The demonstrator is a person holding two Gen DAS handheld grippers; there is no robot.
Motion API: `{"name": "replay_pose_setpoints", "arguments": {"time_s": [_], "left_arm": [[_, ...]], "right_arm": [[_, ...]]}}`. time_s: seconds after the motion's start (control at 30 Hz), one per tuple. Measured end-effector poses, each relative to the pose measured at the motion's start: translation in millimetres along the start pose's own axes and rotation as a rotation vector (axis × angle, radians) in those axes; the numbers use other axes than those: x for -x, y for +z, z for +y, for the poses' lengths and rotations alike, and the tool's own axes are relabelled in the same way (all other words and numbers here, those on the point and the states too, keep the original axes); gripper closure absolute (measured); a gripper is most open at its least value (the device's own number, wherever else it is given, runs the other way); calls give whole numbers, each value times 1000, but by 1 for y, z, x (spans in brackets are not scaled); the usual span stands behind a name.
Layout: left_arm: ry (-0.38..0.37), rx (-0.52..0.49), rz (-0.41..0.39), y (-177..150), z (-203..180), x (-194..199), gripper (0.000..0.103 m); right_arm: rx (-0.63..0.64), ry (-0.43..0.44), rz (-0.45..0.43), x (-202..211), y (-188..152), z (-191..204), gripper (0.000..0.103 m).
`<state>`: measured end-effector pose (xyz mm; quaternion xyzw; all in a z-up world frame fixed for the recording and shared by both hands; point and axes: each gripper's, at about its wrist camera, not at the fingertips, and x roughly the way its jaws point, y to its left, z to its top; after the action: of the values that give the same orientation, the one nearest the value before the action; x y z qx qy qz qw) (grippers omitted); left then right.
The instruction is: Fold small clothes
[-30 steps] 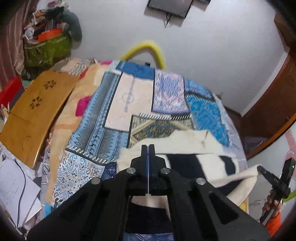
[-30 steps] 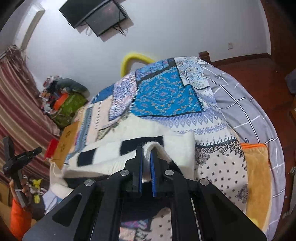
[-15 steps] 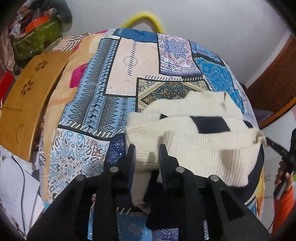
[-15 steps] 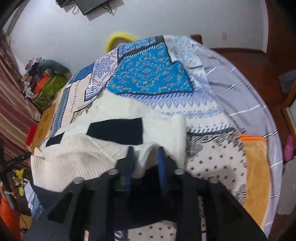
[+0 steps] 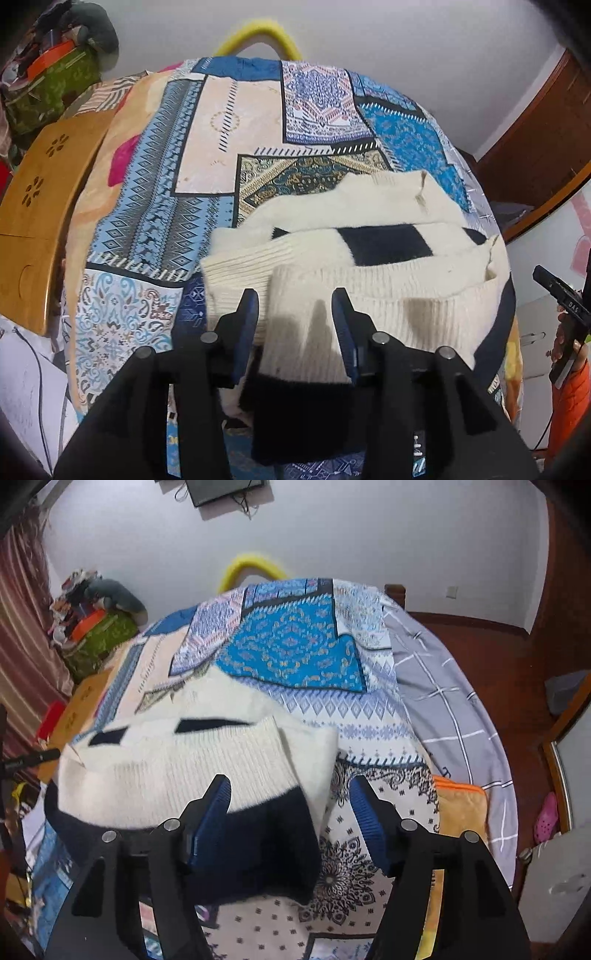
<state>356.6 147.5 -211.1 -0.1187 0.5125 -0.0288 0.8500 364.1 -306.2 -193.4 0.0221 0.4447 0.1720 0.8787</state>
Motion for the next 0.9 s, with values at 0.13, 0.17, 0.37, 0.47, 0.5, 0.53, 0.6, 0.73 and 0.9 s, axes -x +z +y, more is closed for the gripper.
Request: {"name": "replay_pose_setpoints", "arguments": {"time_s": [0.13,0.17,0.37,0.47,0.5,0.53,0.6,0.73,0.9], "left_arm": [[-14,-13,26,1,-5,-14,63],[-11,-23,30,1,-8,-17,63],[14,-70,30,4,-18,-31,63],[22,-67,32,5,-19,-39,63],[22,-68,29,6,-19,-40,67],[25,-69,23,6,-19,-41,71],[35,-85,8,5,-22,-40,91],[52,-117,-48,3,-29,-28,95],[88,-114,-150,6,-27,6,97]], "right_arm": [[-1,9,7,-13,-1,-2,40],[-6,17,3,-17,1,-3,40],[13,22,-2,-38,10,4,40],[27,40,-7,-48,13,12,45],[32,38,-10,-52,15,15,49],[36,38,-9,-55,16,17,59],[46,47,10,-63,17,20,74],[77,10,13,-73,18,29,95],[112,-54,-48,-60,17,36,96]]}}
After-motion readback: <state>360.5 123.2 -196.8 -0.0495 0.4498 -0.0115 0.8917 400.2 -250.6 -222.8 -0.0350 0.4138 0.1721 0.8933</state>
